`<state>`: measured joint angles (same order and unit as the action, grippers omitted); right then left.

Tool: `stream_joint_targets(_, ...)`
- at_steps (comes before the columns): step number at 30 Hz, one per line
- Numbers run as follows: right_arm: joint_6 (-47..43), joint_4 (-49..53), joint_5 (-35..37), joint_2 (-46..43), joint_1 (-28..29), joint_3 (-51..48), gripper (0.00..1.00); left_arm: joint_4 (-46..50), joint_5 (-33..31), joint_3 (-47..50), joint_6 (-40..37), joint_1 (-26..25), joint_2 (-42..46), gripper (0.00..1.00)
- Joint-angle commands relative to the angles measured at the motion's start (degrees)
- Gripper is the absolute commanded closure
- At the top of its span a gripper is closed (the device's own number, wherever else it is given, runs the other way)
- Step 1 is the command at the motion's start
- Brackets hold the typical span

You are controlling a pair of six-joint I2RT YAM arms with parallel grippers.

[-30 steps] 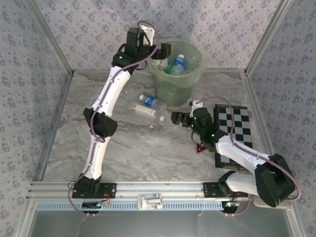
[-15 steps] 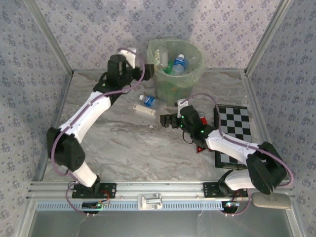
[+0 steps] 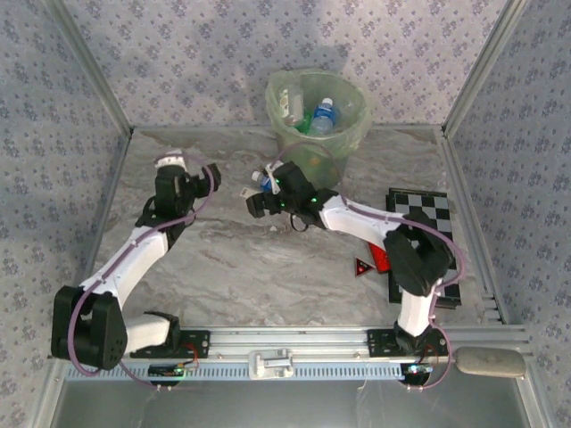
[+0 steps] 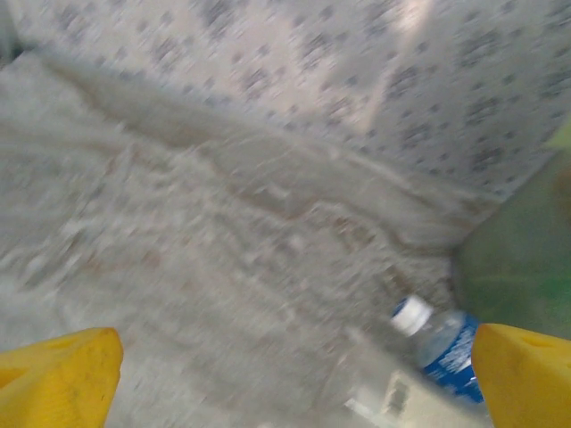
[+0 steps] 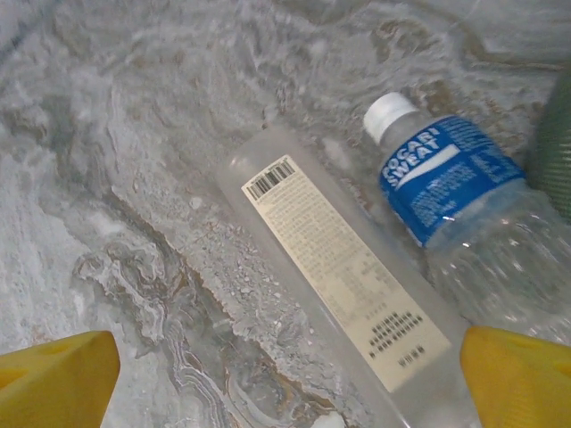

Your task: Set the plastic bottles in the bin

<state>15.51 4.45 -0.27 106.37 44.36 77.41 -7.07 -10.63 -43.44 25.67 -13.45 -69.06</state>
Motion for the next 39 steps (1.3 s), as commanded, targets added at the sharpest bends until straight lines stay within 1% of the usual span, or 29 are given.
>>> stream_joint_targets(1,-3.0,13.2,-0.2,5.7,0.3,8.9,0.0,-0.4,-2.0,4.3,5.0,1.9,3.8,0.0)
stream_joint_targets(4,-3.7,19.3,1.6,10.4,0.2,15.8,0.0,0.6,-1.9,8.7,6.8,3.0,5.7,0.0)
stream_joint_targets(7,-6.2,24.2,3.6,14.4,0.3,21.5,0.0,1.1,-2.0,11.7,8.1,3.3,6.9,0.0)
stream_joint_targets(11,-11.1,30.9,8.1,19.5,0.5,28.8,0.0,0.8,-1.9,14.1,9.4,3.7,7.7,0.0)
stream_joint_targets(14,-16.0,33.4,8.5,21.9,0.6,31.8,0.0,0.2,-1.4,14.4,10.0,3.9,7.5,0.0)
stream_joint_targets(16,-18.8,34.5,8.7,22.9,0.9,33.0,0.0,-0.1,-1.1,14.3,10.4,3.9,7.2,0.0)
stream_joint_targets(20,-23.6,35.2,11.9,24.5,1.9,34.1,0.0,-1.0,-0.1,14.2,11.7,3.8,6.3,0.0)
stream_joint_targets(23,-25.6,35.1,13.2,25.3,2.3,34.4,0.0,-1.1,0.2,14.2,12.5,3.9,5.8,0.0)
stream_joint_targets(28,-26.6,35.5,13.8,26.6,2.7,34.8,0.0,-0.4,-0.7,14.2,12.5,3.9,6.5,0.0)
stream_joint_targets(32,-26.4,35.5,12.1,26.9,2.9,34.5,0.0,0.2,-1.9,14.5,12.4,3.9,8.0,0.0)
stream_joint_targets(36,-26.3,35.4,9.9,26.4,3.4,34.1,0.03,0.2,-3.3,15.3,12.8,3.9,9.2,0.0)
stream_joint_targets(39,-26.1,35.0,9.5,26.3,3.7,34.0,0.05,0.3,-3.7,15.8,13.3,3.9,9.9,0.0)
